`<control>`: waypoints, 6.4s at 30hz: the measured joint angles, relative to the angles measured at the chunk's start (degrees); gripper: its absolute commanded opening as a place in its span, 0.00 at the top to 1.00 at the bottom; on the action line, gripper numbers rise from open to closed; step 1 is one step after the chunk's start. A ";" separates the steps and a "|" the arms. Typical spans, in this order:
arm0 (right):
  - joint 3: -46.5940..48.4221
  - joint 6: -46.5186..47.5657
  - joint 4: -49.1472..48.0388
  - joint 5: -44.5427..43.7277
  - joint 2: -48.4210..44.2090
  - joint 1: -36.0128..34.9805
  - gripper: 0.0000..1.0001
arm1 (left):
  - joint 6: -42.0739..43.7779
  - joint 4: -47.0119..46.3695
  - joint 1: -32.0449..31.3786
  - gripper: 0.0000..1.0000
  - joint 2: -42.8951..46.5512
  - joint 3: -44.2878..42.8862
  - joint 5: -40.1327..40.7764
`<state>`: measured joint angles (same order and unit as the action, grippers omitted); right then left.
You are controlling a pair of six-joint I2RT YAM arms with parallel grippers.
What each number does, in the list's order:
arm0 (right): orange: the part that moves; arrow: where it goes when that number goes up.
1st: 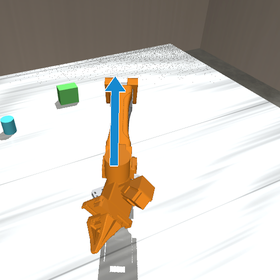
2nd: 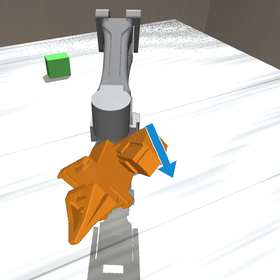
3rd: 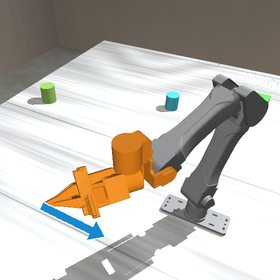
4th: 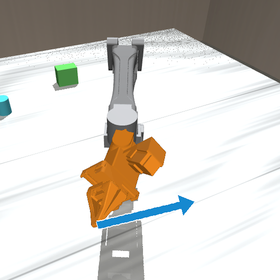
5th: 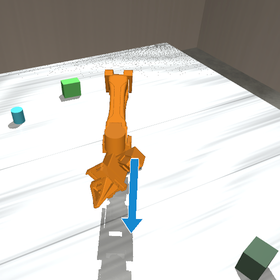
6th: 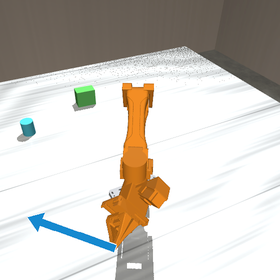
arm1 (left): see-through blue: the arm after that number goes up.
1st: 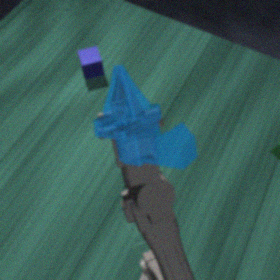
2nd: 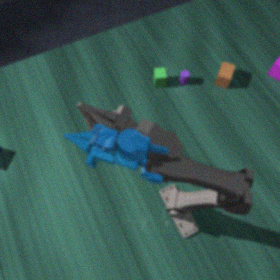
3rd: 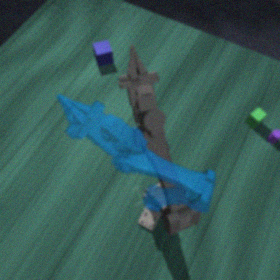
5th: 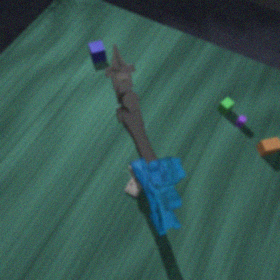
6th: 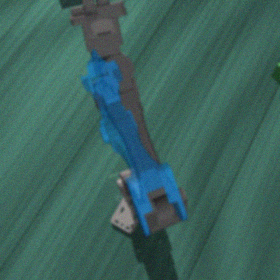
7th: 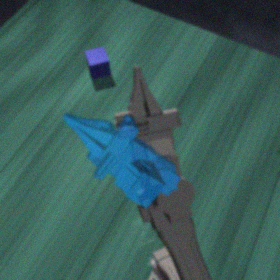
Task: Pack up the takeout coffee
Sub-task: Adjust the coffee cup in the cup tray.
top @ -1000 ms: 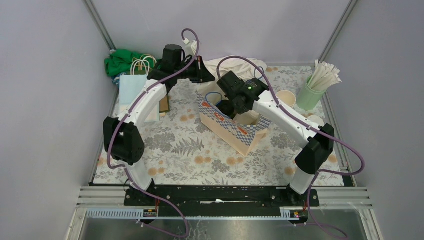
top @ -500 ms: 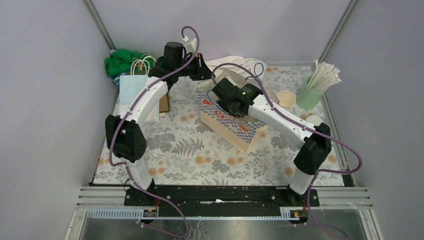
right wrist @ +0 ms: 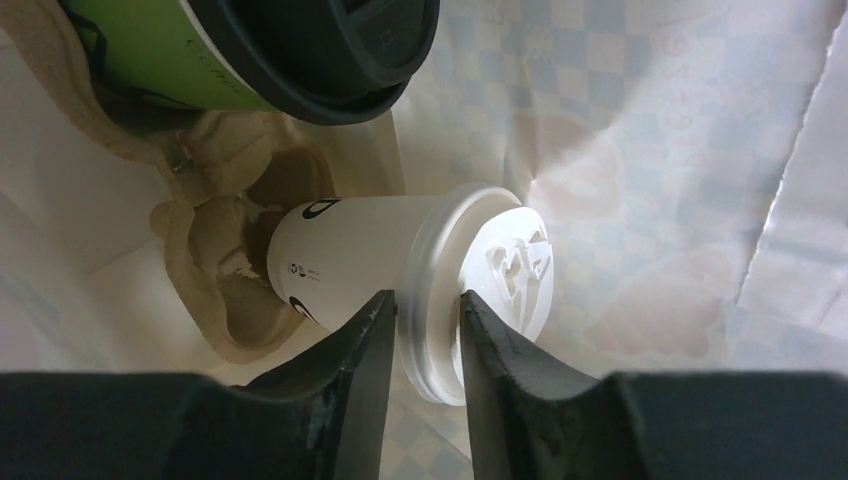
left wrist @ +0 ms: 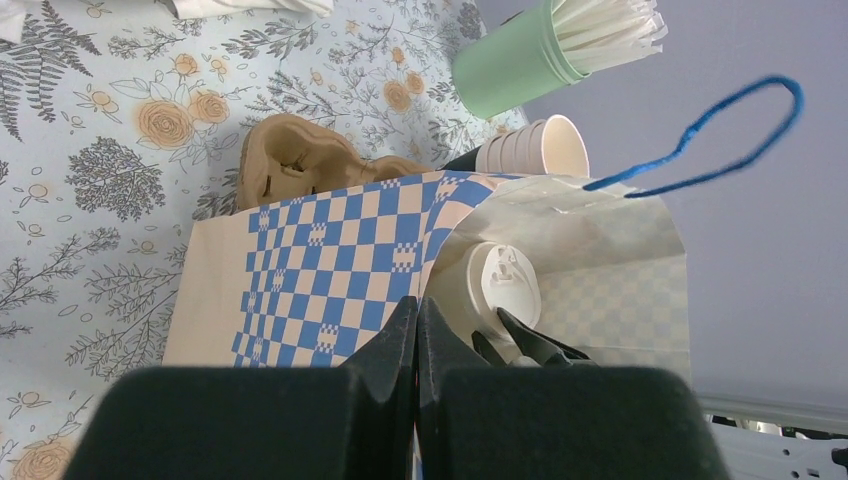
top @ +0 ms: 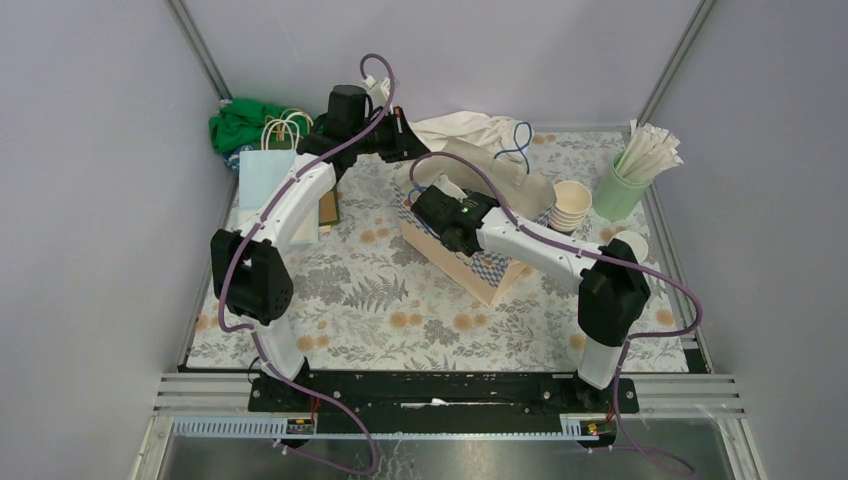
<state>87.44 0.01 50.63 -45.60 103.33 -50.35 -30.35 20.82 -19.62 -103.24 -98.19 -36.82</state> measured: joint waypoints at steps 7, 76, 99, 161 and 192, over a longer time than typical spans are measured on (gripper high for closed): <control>-0.46 -2.14 -0.85 2.54 0.00 -0.02 0.43 | -0.50 0.02 0.00 1.00 0.00 0.31 0.28; -4.90 -4.55 5.57 33.70 -17.11 2.78 0.08 | 2.36 -4.50 0.22 1.00 -1.95 -1.51 -0.04; -1.22 -0.33 -3.15 35.76 -11.10 8.83 0.00 | 1.36 -6.32 0.22 1.00 -1.92 -1.51 -2.47; 4.59 -11.74 1.44 57.09 -7.04 23.08 0.53 | 2.47 -5.14 0.04 1.00 -1.92 -1.51 -3.76; 9.75 -5.35 11.04 52.87 -7.34 12.07 0.83 | 2.03 -3.93 0.00 1.00 -1.68 0.33 -1.92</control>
<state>97.19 -5.34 61.67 7.27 95.98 -38.28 -28.32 16.88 -19.62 -104.92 -97.86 -38.74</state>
